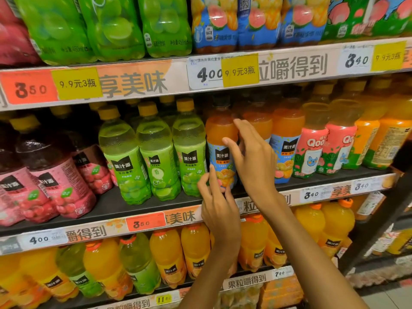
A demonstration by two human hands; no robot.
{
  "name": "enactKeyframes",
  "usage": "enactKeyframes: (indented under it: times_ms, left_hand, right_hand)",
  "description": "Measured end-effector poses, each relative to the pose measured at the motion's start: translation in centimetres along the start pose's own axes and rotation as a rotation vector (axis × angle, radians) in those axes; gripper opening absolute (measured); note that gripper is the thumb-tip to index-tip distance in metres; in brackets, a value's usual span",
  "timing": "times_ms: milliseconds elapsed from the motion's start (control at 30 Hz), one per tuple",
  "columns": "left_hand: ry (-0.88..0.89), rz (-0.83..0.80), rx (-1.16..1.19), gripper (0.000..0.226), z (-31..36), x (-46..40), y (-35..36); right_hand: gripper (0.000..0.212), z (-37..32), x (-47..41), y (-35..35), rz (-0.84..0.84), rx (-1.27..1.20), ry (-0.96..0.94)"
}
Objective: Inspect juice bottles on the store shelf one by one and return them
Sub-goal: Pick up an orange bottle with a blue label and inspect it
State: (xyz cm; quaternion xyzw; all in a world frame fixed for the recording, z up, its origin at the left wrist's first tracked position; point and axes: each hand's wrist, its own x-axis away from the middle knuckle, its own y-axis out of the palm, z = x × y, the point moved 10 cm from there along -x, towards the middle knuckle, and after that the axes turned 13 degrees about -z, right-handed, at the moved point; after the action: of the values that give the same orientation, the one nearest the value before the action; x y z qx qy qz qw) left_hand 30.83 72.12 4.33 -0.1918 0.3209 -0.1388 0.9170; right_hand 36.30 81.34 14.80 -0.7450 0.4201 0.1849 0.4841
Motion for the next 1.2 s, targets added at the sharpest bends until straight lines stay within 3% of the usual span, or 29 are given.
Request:
enactKeyframes:
  times_ms: [100,233,367,467,667,800,1033,1100,1200]
  left_hand:
    - [-0.011,-0.012,0.011,0.055,0.0,0.3,-0.4]
    - [0.026,-0.015,0.074,0.051,0.4,0.4,-1.5]
    - [0.088,-0.087,0.105,0.046,1.7,0.1,-1.3]
    - [0.135,-0.202,0.129,0.045,2.5,-0.3,0.1]
    - [0.145,-0.328,0.123,0.057,2.9,-0.2,2.1]
    - [0.131,-0.402,0.151,0.067,2.7,0.1,3.0]
    - [0.141,-0.426,0.355,0.082,3.4,0.6,1.5]
    - [0.097,-0.494,0.446,0.079,3.6,1.0,1.0]
    - [0.100,-0.589,0.600,0.054,4.4,1.8,0.0]
  right_hand:
    - [0.042,0.0,0.0,-0.5,-0.007,-0.045,-0.030]
    - [0.042,1.4,0.1,-4.6,0.210,0.001,0.020]
    - [0.050,2.5,-1.1,-4.2,0.108,0.251,0.113]
    - [0.049,2.4,-1.1,-4.1,0.102,0.269,0.094]
    - [0.070,2.3,-0.8,-4.6,0.021,-0.026,-0.028]
    - [0.054,2.5,-0.1,-3.7,-0.125,-0.363,-0.059]
    - [0.039,1.7,1.2,-6.3,-0.044,-0.695,-0.045]
    - [0.037,0.7,1.0,-7.0,-0.063,-0.760,-0.054]
    - [0.034,0.2,0.8,-6.9,-0.088,-0.869,0.000]
